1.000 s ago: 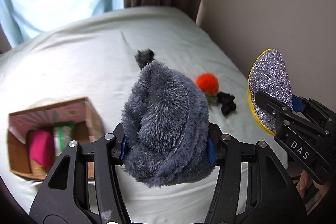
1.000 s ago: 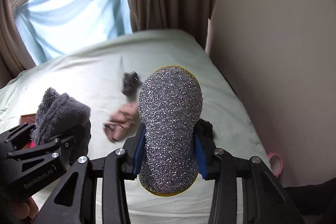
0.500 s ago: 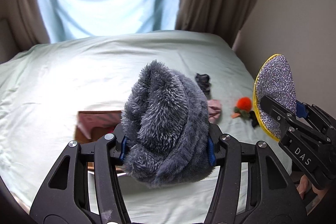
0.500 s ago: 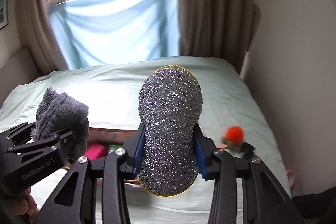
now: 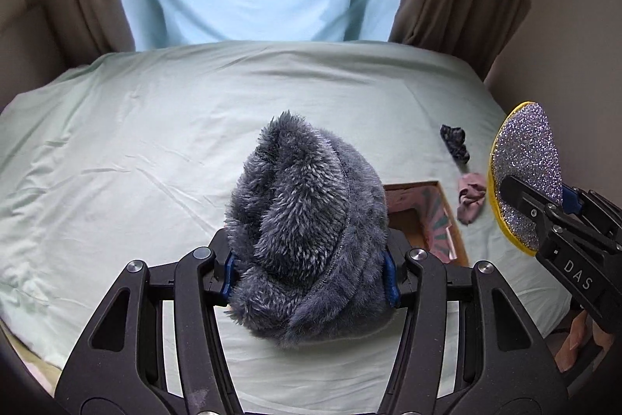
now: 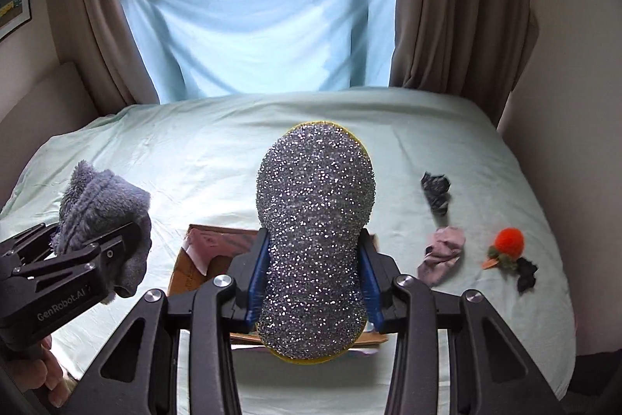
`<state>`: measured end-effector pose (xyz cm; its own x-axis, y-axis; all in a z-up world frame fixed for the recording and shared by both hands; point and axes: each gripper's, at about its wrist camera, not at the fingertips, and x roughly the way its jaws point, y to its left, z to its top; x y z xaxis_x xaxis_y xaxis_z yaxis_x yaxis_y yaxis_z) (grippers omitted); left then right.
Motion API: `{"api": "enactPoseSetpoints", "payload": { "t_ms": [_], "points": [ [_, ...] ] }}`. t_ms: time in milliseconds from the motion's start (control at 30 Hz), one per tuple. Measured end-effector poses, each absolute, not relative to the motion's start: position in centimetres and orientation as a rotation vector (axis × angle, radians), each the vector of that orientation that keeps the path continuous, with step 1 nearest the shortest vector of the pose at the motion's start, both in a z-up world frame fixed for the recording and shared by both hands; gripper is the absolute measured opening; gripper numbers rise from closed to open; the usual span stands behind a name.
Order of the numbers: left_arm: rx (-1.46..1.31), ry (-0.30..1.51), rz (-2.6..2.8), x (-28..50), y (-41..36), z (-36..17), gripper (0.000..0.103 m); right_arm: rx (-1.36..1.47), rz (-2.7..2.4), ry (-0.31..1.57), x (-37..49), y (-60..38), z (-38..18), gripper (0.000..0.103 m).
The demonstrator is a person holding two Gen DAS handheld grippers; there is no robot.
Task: Organize soft objects
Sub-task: 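Carry the sock and glitter pad over the box and release both inside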
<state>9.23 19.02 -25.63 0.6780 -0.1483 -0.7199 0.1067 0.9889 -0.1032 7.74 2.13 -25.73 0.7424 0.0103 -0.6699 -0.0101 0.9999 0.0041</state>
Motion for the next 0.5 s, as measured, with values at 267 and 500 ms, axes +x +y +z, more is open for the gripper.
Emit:
{"api": "enactPoseSetpoints", "payload": {
  "t_ms": [267,500],
  "points": [
    [-0.051,0.947,-0.136,12.7,21.6,-31.4,0.051,0.044,-0.011,0.931,12.5,3.4,-31.1,0.038],
    [-0.039,1.043,-0.136,15.5,21.2,-36.0,0.051,0.085,-0.023,1.096,15.8,2.8,-36.2,0.038]
  ]
}}
